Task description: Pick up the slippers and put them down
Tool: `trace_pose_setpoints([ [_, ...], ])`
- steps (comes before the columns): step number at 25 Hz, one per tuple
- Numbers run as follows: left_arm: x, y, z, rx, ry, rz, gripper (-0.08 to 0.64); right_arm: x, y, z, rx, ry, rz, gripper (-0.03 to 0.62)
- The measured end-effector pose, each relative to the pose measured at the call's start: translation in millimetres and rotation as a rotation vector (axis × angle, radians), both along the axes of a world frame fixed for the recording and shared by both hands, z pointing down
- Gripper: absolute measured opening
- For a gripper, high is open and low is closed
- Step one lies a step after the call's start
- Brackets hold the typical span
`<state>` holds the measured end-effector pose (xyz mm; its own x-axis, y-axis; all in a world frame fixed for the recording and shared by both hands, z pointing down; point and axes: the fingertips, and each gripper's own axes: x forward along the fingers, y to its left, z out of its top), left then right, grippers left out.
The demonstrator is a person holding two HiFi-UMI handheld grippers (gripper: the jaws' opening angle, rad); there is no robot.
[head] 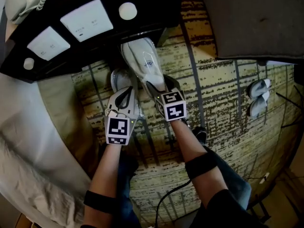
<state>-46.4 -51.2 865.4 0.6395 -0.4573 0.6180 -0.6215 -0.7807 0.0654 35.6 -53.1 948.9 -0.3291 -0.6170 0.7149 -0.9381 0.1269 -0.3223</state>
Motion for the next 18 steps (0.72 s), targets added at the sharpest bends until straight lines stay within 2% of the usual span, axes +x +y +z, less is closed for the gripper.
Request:
trace_pose_setpoints([
  [7,-10.1,-43.1,-5.1,0.072,0.007,-0.052,0.002,-10.3,-74.0,-10.0,0.061,-0.015,0.051,0.291],
  [18,-35.5,-78.0,-2.3,0.121,0.008,-0.087,0.002,-17.5,-156.3,-12.6,0.109,-0.003,0.115,0.295],
])
